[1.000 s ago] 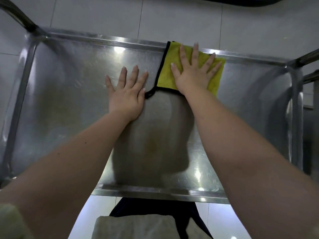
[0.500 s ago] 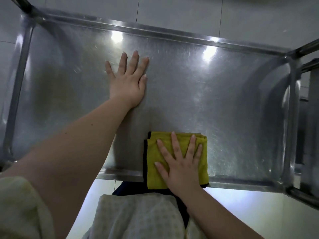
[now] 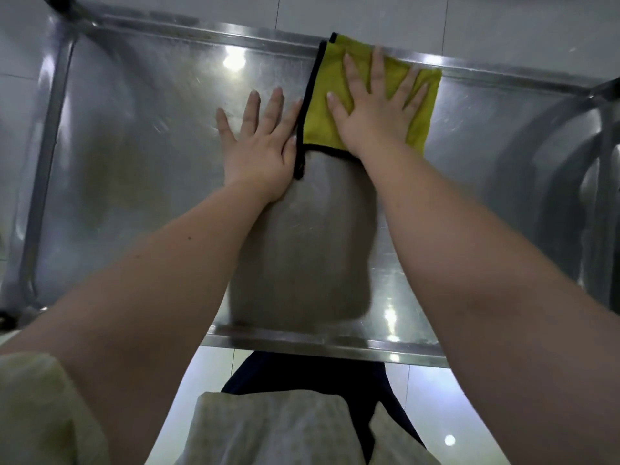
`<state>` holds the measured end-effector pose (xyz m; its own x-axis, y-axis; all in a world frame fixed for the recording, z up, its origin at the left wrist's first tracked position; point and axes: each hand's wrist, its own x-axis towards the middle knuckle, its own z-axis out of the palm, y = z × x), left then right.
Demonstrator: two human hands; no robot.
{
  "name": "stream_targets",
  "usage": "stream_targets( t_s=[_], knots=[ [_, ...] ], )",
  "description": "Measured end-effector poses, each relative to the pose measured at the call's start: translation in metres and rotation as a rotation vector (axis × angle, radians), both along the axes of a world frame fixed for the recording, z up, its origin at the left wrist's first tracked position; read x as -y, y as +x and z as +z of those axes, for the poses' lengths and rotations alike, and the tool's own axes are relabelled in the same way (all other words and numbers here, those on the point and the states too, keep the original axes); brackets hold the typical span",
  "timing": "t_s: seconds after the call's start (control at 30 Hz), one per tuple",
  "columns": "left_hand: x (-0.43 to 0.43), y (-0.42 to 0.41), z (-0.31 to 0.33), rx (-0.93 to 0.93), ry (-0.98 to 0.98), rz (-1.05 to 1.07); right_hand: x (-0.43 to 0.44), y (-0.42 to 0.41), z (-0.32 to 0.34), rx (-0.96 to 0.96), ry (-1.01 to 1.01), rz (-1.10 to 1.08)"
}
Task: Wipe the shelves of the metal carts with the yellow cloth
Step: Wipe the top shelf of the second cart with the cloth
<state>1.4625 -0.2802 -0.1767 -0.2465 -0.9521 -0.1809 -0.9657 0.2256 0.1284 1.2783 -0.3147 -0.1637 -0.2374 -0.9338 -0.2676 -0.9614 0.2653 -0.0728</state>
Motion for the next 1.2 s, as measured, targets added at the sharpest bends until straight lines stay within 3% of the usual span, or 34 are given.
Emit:
stream_targets(
  t_s=[0.13,0.4,0.5,0.73,0.87,1.03,1.2],
  knots=[
    [-0.003,0.000,0.001,-0.017,0.009,0.000,-0.060,0.002,-0.002,-0.002,-0.023,0.068],
    [-0.004,0.000,0.006,-0.026,0.041,0.004,-0.275,0.032,0.008,0.046,0.042,0.230],
    [-0.004,0.000,0.006,-0.030,0.039,0.012,-0.300,0.038,0.008,0.029,0.064,0.254],
    [-0.001,0.000,0.007,-0.063,0.021,0.019,-0.278,0.033,0.010,0.061,0.052,0.308],
    [-0.002,0.000,0.004,-0.040,-0.004,0.048,-0.215,0.022,0.003,0.056,-0.020,0.370],
    [-0.003,-0.002,0.003,0.011,-0.021,0.171,-0.100,0.009,-0.005,0.021,-0.097,0.241],
    [-0.001,-0.001,0.000,0.006,-0.016,0.164,-0.020,0.015,-0.001,-0.003,-0.019,0.105]
  ],
)
